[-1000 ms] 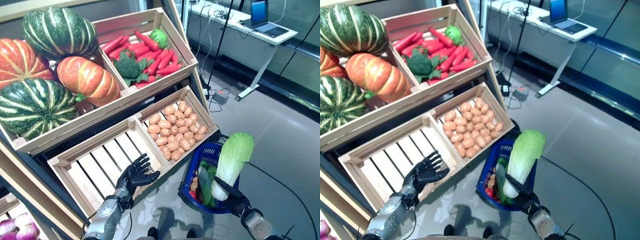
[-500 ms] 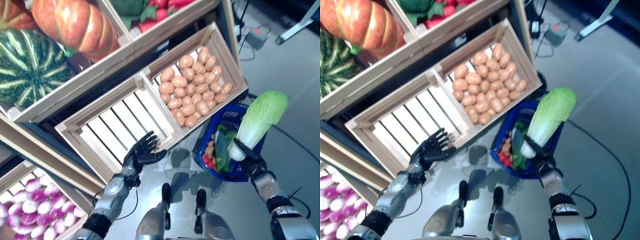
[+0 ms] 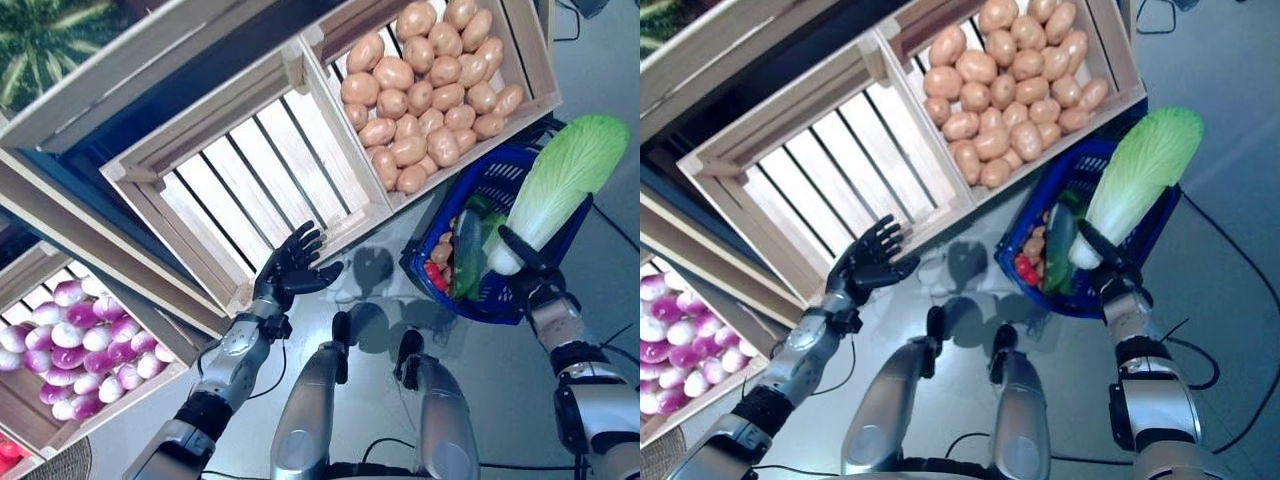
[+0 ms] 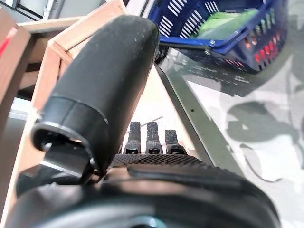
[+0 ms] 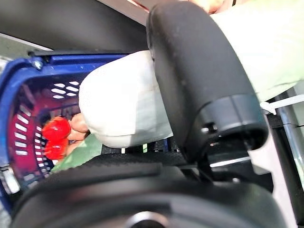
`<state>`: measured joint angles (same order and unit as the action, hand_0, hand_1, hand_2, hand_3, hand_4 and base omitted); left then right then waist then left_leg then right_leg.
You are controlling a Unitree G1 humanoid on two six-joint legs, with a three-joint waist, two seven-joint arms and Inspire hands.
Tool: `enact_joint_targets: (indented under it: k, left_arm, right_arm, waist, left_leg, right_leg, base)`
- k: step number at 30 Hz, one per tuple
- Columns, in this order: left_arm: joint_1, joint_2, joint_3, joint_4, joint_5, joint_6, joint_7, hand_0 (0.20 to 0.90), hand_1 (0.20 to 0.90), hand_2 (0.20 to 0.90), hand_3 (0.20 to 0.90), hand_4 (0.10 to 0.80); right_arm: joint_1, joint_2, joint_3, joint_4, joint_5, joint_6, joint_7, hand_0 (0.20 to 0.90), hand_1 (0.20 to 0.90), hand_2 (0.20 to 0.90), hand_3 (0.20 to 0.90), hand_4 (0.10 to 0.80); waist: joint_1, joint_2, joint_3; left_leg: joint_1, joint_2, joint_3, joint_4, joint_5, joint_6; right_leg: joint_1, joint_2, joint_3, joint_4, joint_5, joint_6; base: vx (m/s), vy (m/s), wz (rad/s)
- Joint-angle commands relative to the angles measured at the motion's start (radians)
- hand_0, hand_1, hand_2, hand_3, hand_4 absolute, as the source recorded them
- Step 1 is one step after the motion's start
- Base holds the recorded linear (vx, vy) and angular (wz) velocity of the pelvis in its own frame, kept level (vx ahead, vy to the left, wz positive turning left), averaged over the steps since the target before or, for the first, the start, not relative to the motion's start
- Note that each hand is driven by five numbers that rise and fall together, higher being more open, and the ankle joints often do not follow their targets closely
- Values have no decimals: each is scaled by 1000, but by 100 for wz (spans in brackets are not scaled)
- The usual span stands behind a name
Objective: Put vegetables into the basket
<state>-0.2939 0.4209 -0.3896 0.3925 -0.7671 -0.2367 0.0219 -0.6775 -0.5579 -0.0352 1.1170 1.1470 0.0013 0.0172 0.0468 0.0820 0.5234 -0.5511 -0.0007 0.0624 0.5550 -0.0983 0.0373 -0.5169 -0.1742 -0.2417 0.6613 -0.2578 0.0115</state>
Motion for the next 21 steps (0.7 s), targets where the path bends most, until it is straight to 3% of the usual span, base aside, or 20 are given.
enact_joint_targets:
  k: [1, 5, 13, 14, 15, 21]
  left_arm:
    - [-16, 22, 26, -134, -37, -136, 6, 900, 900, 900, 900, 800]
    - [-14, 27, 48, -162, -43, -168, 0, 900, 900, 900, 900, 800]
    - [-19, 24, 57, -181, -41, -173, -45, 900, 900, 900, 900, 800]
    - [-18, 25, 57, -181, -43, -170, -45, 900, 900, 900, 900, 800]
    - [-17, 28, 57, -179, -47, -168, -47, 900, 900, 900, 900, 800]
    - [-1, 34, 56, -186, -61, -160, -58, 900, 900, 900, 900, 800]
  right_arm:
    - [-51, -112, -35, -23, 9, -26, -5, 300, 300, 300, 300, 400]
    - [-51, -116, -19, -30, -1, -3, 5, 300, 300, 300, 300, 400]
    - [-54, -105, -28, -14, -19, 20, 28, 300, 300, 300, 300, 400]
    - [-53, -106, -29, -12, -22, 21, 29, 521, 521, 521, 521, 547]
    - [-51, -107, -30, -7, -22, 22, 34, 900, 900, 900, 900, 800]
    - [-42, -104, -36, -15, -25, 23, 26, 900, 900, 900, 900, 800]
  waist:
    - [-1, 5, -3]
    - [5, -1, -3]
    - [5, 1, -3]
    - [5, 1, -3]
    - [6, 1, -3]
    - [9, -2, -3]
  left_leg:
    - [-59, -19, 18, 214, -175, 28]
    - [-129, -21, 17, 336, -229, 44]
    - [-200, -25, 11, 466, -272, 51]
    - [-200, -25, 10, 470, -274, 50]
    - [-196, -24, 10, 470, -274, 50]
    - [-188, -20, 7, 476, -273, 47]
  right_leg:
    - [-43, -2, -28, 143, -20, -87]
    - [-121, -15, -4, 265, -61, -91]
    - [-192, -25, 5, 389, -100, -106]
    - [-192, -25, 6, 393, -102, -107]
    - [-188, -25, 6, 392, -102, -107]
    - [-178, -18, 2, 391, -101, -110]
  base:
    - [0, 0, 0]
    - [-3, -47, 1]
    - [-8, -24, 1]
    - [0, 0, 0]
    - [0, 0, 0]
    - [0, 0, 0]
